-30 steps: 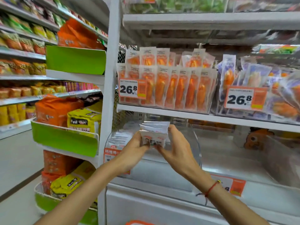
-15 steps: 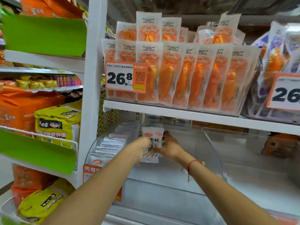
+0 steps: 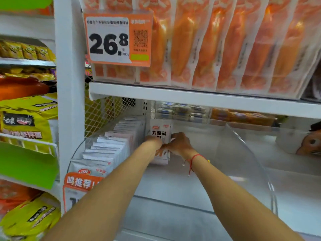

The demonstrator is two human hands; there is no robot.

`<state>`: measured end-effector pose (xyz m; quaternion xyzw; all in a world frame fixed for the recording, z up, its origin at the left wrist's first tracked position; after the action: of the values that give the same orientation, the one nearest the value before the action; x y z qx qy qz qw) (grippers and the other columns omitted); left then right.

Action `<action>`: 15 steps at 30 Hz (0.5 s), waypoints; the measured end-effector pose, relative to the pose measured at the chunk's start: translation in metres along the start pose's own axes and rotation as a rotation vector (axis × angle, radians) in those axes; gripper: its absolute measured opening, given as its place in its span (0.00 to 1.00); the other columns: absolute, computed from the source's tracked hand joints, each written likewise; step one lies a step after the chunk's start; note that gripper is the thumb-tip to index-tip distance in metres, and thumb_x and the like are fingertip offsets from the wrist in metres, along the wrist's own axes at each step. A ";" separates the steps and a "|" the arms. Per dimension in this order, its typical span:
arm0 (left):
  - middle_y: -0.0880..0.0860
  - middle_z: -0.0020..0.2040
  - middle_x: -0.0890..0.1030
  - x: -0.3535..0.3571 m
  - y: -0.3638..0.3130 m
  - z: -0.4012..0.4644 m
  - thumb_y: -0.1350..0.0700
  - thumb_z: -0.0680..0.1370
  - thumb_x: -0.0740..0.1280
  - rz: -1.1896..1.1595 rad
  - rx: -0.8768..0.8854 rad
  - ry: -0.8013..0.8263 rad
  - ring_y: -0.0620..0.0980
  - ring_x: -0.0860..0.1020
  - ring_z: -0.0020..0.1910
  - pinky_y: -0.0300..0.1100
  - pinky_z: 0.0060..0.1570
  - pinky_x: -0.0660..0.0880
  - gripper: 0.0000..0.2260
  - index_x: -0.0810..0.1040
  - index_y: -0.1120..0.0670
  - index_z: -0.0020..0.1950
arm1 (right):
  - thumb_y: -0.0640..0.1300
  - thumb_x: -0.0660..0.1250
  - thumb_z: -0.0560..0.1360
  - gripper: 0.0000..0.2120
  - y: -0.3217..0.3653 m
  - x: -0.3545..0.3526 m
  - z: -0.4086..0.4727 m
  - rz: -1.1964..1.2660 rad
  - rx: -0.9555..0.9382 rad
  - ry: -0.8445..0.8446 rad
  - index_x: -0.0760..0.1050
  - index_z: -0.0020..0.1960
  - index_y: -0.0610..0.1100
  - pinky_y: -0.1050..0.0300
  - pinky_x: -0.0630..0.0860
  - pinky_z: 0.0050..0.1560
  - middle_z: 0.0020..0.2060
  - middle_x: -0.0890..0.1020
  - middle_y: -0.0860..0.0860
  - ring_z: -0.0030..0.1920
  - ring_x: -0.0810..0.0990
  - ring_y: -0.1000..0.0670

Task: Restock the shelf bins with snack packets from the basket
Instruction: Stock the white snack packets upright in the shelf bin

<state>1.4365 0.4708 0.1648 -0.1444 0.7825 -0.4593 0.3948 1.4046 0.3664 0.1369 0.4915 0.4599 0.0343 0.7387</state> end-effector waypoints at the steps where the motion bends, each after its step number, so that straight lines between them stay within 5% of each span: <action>1: 0.63 0.63 0.74 0.000 -0.002 0.006 0.63 0.82 0.54 0.057 0.025 -0.047 0.50 0.69 0.50 0.40 0.47 0.74 0.14 0.71 0.67 0.64 | 0.41 0.76 0.66 0.16 -0.001 0.002 0.001 0.012 0.004 -0.009 0.80 0.51 0.36 0.57 0.79 0.48 0.48 0.84 0.41 0.45 0.83 0.46; 4: 0.57 0.45 0.76 0.000 -0.013 -0.009 0.63 0.80 0.57 0.601 0.052 -0.042 0.54 0.74 0.50 0.39 0.41 0.71 0.07 0.74 0.64 0.48 | 0.39 0.73 0.70 0.16 -0.001 0.003 -0.001 0.018 0.022 -0.028 0.79 0.55 0.36 0.56 0.77 0.51 0.50 0.83 0.41 0.50 0.82 0.43; 7: 0.56 0.61 0.75 -0.003 -0.022 -0.019 0.59 0.80 0.59 1.191 0.185 -0.142 0.55 0.74 0.62 0.43 0.53 0.71 0.13 0.71 0.59 0.64 | 0.41 0.72 0.71 0.17 0.001 0.002 -0.004 0.047 0.030 -0.046 0.78 0.58 0.38 0.59 0.72 0.48 0.53 0.83 0.42 0.54 0.81 0.43; 10: 0.56 0.73 0.64 -0.005 -0.014 -0.014 0.56 0.81 0.57 1.608 0.345 -0.130 0.55 0.60 0.73 0.49 0.68 0.61 0.20 0.65 0.54 0.73 | 0.43 0.76 0.68 0.27 0.000 0.005 -0.005 0.095 0.048 -0.054 0.72 0.63 0.40 0.58 0.73 0.52 0.57 0.80 0.42 0.57 0.79 0.44; 12: 0.55 0.77 0.54 -0.010 -0.005 -0.008 0.55 0.81 0.56 1.785 0.408 -0.031 0.56 0.49 0.76 0.53 0.73 0.52 0.24 0.55 0.48 0.77 | 0.44 0.79 0.64 0.35 -0.003 0.009 -0.002 0.161 0.094 -0.033 0.67 0.66 0.41 0.55 0.73 0.55 0.58 0.79 0.43 0.58 0.78 0.43; 15: 0.53 0.78 0.48 -0.019 0.005 0.002 0.54 0.81 0.56 1.838 0.390 0.010 0.55 0.43 0.77 0.54 0.74 0.45 0.26 0.51 0.44 0.77 | 0.36 0.77 0.64 0.35 -0.005 0.014 0.005 0.272 0.148 0.027 0.65 0.66 0.41 0.49 0.76 0.59 0.57 0.79 0.42 0.57 0.79 0.43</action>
<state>1.4510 0.4834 0.1694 0.6008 0.5007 -0.0909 0.6165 1.4137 0.3673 0.1246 0.6017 0.4004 0.1068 0.6828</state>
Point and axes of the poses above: each hand's wrist, its own z-axis towards the middle knuckle, its own x-axis out of the palm, y = z × x, the point moved 3 cm from there along z, towards the middle knuckle
